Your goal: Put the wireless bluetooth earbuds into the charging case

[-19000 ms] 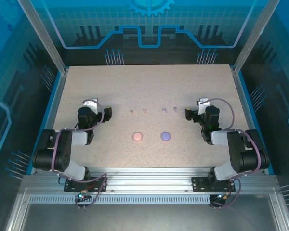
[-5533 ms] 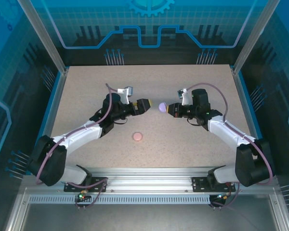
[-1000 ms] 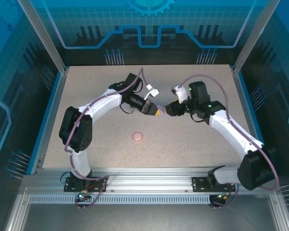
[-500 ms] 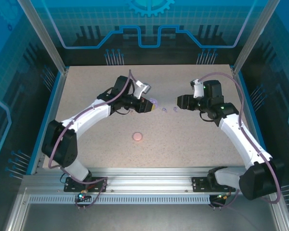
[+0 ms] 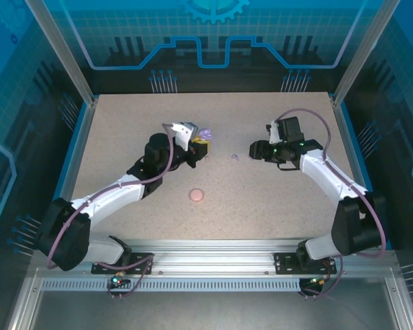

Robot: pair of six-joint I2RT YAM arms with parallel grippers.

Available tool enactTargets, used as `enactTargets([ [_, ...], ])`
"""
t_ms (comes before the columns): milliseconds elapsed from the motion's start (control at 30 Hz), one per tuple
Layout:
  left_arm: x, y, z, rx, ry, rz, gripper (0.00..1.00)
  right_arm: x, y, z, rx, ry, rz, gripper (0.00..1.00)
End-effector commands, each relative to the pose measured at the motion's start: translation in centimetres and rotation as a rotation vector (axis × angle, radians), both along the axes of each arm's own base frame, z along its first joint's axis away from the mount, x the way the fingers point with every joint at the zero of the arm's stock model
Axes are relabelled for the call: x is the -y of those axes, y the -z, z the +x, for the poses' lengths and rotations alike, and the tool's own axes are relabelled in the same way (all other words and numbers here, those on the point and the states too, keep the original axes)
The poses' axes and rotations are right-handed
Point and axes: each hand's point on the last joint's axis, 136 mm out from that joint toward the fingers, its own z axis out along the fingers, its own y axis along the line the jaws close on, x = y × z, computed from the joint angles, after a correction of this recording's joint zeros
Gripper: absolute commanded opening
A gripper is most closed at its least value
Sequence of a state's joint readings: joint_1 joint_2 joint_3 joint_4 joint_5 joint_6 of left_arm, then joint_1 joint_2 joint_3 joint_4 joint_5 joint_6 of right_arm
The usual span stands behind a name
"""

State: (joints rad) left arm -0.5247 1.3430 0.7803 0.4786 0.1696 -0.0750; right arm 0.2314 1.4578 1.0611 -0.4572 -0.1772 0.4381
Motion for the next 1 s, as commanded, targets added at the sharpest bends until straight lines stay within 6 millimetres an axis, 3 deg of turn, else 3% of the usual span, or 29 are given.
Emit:
enactTargets([
  [0, 0.0, -6.5, -0.1, 0.295, -0.048, -0.039, 0.00, -1.7, 0.3, 0.4, -0.034, -0.032, 0.024, 0.59],
  [133, 1.0, -8.1, -0.5, 0.383, -0.033, -0.019, 0.00, -4.0, 1.5, 0.7, -0.077, -0.093, 0.002, 0.58],
  [367, 0.7, -10.9, -1.0, 0.484, -0.087, -0.061, 0.00, -7.3, 3.7, 1.8, -0.147, -0.203, -0.101, 0.54],
  [700, -1.0, -15.2, -2.4, 0.547, -0.137, -0.156, 0.00, -6.7, 6.2, 4.8, -0.202, -0.214, -0.287, 0.50],
  [967, -1.2, -15.2, -2.5, 0.532, -0.137, -0.143, 0.00, -7.0, 7.8, 6.2, -0.231, -0.221, -0.318, 0.49],
])
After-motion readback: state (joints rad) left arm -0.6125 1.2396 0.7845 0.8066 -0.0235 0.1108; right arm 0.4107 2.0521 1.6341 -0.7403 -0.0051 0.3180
